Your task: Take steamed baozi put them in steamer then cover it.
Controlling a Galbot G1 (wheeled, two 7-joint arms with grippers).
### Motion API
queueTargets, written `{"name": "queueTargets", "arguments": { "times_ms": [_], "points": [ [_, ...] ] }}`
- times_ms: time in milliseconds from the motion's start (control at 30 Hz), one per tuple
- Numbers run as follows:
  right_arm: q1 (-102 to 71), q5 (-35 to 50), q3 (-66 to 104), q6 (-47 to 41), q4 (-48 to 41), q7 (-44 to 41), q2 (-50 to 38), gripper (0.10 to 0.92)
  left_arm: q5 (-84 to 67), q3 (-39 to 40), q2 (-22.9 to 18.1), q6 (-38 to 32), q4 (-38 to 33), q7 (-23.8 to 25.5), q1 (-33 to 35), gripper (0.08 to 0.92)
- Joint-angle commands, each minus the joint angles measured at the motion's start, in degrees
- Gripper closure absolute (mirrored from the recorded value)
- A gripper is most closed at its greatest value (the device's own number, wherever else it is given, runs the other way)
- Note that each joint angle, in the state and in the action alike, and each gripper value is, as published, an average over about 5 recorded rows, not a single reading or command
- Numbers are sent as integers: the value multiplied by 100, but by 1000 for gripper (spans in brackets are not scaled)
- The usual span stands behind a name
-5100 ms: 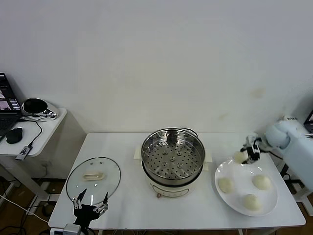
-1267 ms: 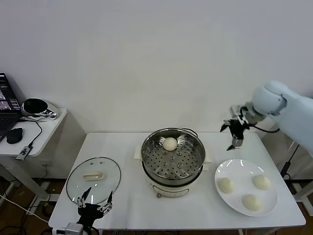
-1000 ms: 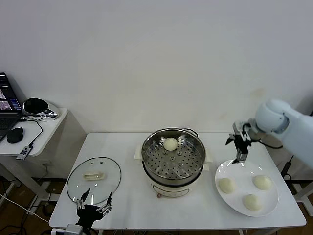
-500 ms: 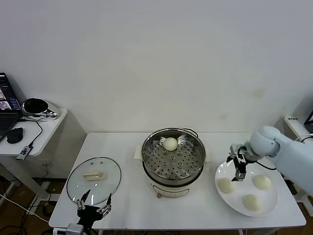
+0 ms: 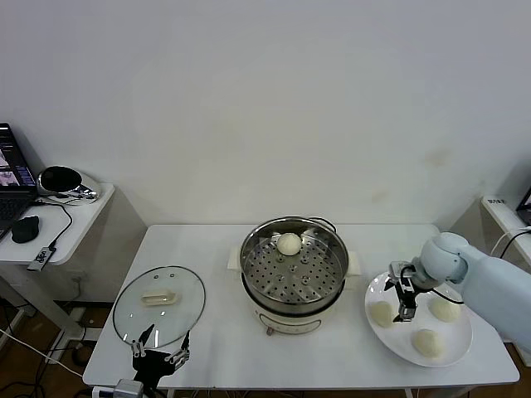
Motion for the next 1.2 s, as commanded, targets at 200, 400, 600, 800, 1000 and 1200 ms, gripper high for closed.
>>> {"name": "queueTargets", "arguments": {
  "times_ms": [200, 400, 600, 800, 1000, 1200],
  "points": [
    [-210, -118, 89, 15, -80, 108, 107, 203, 0, 11, -15, -3, 25, -3, 8, 177],
    [-277, -148, 107, 12, -104, 116, 113, 203, 1, 9, -19, -5, 30, -5, 15, 177],
    [-325, -143, 146, -20, -89, 124, 104, 203, 4, 24, -25, -4, 39, -5, 12, 177],
    [-323, -126, 161, -47, -121, 135, 125, 288, 3, 33, -34, -2, 31, -4, 9, 177],
    [-318, -84, 223, -67, -197, 156, 160, 394, 4, 42, -35, -5, 54, -7, 8, 177],
    [81, 124, 195, -85, -103, 40, -60, 422, 11, 96, -34, -5, 87, -5, -38, 177]
  ]
}}
